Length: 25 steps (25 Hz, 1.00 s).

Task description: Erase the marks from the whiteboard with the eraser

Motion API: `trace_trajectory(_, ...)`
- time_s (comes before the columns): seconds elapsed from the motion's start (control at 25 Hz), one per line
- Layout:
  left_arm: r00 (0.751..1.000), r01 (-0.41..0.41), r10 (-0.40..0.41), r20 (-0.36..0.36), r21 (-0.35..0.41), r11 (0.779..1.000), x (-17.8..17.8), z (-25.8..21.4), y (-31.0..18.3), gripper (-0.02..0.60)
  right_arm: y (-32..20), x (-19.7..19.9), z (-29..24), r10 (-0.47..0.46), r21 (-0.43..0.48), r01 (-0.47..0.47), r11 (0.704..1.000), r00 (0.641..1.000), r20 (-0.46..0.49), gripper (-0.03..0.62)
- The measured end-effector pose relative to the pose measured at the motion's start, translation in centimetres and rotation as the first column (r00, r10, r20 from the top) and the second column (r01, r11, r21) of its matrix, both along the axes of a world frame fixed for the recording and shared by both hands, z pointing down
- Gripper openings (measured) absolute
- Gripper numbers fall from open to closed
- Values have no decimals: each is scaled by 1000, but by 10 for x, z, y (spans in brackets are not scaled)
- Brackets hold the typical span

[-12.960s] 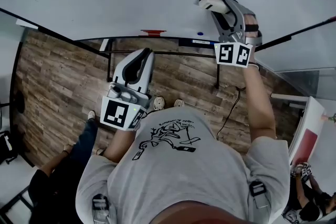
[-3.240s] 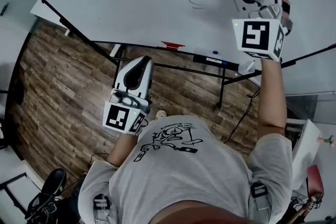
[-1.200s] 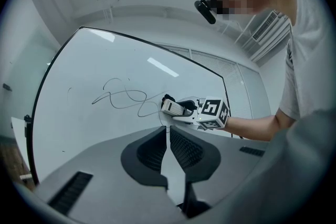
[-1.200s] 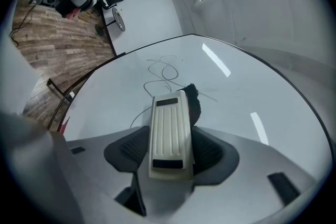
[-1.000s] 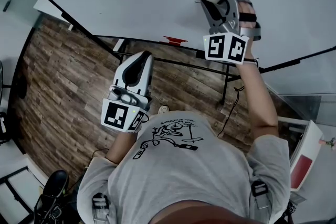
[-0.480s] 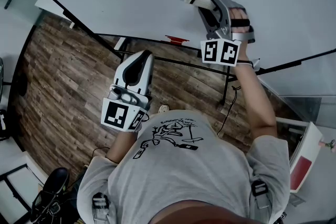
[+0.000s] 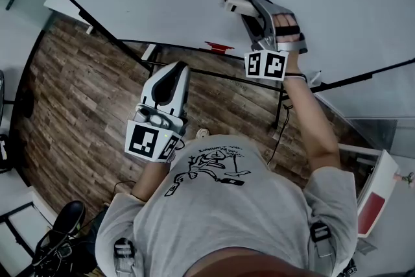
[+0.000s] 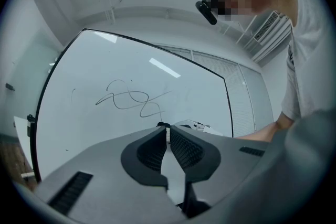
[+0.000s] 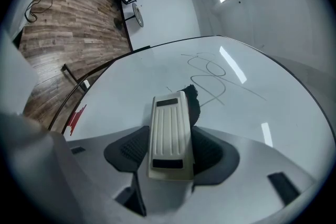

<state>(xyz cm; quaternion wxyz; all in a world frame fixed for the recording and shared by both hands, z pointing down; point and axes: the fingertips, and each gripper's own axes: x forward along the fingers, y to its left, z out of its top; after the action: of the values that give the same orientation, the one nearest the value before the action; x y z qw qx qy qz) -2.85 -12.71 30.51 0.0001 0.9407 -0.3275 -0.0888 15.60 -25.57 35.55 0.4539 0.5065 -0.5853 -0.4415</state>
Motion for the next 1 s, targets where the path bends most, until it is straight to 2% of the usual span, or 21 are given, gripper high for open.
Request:
trace_trajectory(0.16,1000,-6,6,-4,2,1000,1,-2,4,37,2,-1,0,6,-44,-6,999,1000,4,261)
trace_trajectory(0.28,1000,-6,6,-6,4,1000,1,-4,6,37,10,-4,-9,-5,-80,10,997,998,59,262)
trace_trajectory(0.52,1000,0,0,-11,-1,1000,-4,-3,-8,37,20,-11,-71,-40,5,39,999,987,155,262)
trace_trajectory(0.68,1000,-1,1,-10,5,1000,0,-4,-1,37,35,6,-125,-33,74,17,997,973,227,262)
trace_trajectory(0.84,1000,2,-2,-12,5,1000,-1,-3,-7,37,33,26,-174,-21,147,-18,989,965,263,262)
trace_trajectory(1.0,1000,4,-4,-14,5,1000,-2,-4,-12,37,31,33,-212,-46,193,-13,981,954,297,261)
